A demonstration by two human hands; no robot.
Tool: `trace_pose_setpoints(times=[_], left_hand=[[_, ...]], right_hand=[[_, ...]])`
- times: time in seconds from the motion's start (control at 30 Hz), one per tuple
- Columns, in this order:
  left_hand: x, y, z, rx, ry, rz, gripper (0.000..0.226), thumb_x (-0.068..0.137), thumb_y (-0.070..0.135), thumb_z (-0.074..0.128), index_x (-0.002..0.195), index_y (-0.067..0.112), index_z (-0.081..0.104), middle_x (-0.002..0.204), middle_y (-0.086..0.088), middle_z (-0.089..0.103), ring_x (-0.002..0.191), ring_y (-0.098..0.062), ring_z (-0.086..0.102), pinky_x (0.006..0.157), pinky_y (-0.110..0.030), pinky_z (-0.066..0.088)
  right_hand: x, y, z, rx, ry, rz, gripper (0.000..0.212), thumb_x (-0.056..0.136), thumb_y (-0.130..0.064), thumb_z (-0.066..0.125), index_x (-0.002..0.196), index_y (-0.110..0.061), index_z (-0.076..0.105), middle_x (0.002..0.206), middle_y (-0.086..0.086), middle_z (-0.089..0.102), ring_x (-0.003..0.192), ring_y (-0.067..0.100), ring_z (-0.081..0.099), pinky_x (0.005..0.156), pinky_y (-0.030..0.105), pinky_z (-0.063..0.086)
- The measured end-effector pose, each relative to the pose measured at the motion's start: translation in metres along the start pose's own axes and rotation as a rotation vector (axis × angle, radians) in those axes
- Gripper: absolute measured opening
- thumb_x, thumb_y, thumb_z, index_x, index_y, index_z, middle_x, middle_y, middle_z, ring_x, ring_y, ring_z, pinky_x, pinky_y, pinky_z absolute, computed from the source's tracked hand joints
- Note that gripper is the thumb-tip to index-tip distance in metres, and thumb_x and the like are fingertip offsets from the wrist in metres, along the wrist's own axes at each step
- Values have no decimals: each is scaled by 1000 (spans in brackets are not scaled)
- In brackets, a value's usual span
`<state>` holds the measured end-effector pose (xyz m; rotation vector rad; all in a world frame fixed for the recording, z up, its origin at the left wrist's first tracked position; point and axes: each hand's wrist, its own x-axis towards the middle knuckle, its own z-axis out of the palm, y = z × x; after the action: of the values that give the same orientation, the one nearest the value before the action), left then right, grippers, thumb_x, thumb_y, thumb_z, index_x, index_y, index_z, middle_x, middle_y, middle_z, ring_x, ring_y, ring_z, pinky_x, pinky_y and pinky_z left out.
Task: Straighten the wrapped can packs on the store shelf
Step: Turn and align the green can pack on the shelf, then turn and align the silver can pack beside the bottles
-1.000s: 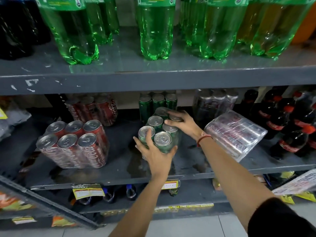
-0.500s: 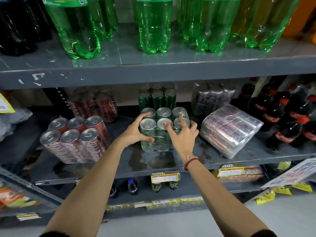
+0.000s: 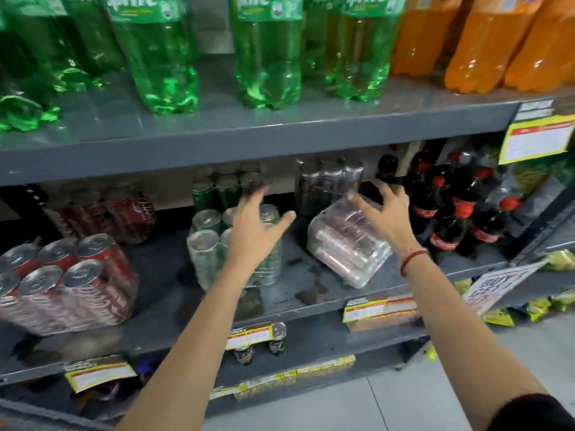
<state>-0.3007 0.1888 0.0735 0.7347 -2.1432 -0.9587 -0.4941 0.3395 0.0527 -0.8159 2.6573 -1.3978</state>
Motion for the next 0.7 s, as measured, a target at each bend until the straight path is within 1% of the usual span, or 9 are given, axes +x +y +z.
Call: trace_pose_setpoints(times=[0.07,0.13,0.2,0.27,0.33,0.47,0.57,0.63,0.7], left_hand=[[-1,9,45,-83,-178,-77,78,78,40,71,144,19,33,150,-9,33,139,-24,32,113,-35,26],[-8,15,85,-176,-396,-284,98,76,49,70,149,30,8,160,-10,4,146,-26,11,116,-42,19],[-15,14,119,-241,-475,-476,114,69,55,73,146,40,-8,158,-13,-15,147,-29,1,116,-46,21],[-17,14,142,-221,-472,-563,125,62,56,79,143,44,-16,156,-15,-22,146,-33,7,112,-46,30],[-12,16,158,-228,-455,-632,137,52,54,85,139,49,-21,155,-17,-23,143,-35,17,106,-49,40],[0,23,169,-226,-415,-721,153,36,47,93,136,54,-24,153,-20,-10,141,-34,17,102,-53,43],[1,21,170,-218,-424,-698,155,35,44,93,137,51,-22,150,-13,8,134,-29,31,97,-52,47],[3,15,167,-183,-423,-654,162,18,52,90,135,55,-23,150,-11,13,135,-28,32,96,-53,48],[5,9,162,-143,-466,-577,162,20,54,89,136,51,-24,152,-10,17,136,-28,30,102,-50,44]], right_hand=[[23,27,-15,-91,-129,57,100,57,-81,52,142,-31,39,149,24,27,142,38,16,117,45,21],[44,56,-22,-169,-299,77,102,58,-79,64,145,-40,29,155,17,22,144,36,15,118,46,19],[58,76,-25,-182,-474,74,111,53,-79,68,147,-43,22,156,6,24,145,28,19,119,44,19],[67,83,-28,-170,-622,67,117,50,-79,71,148,-44,18,154,-7,28,143,18,24,119,42,20],[78,83,-29,-208,-726,37,121,46,-82,69,147,-47,13,157,-9,25,144,17,25,119,42,20],[96,82,-21,-227,-884,-1,128,45,-82,72,150,-41,10,159,-9,20,145,15,23,119,42,20],[95,86,-18,-190,-869,-21,125,46,-79,75,149,-43,12,157,-10,27,143,14,29,119,42,22],[84,87,-20,-138,-803,-22,119,49,-78,74,147,-46,15,155,-9,31,141,16,32,119,42,23],[70,89,-22,-104,-717,-32,116,49,-80,70,146,-49,16,154,-7,34,141,19,32,118,43,23]])
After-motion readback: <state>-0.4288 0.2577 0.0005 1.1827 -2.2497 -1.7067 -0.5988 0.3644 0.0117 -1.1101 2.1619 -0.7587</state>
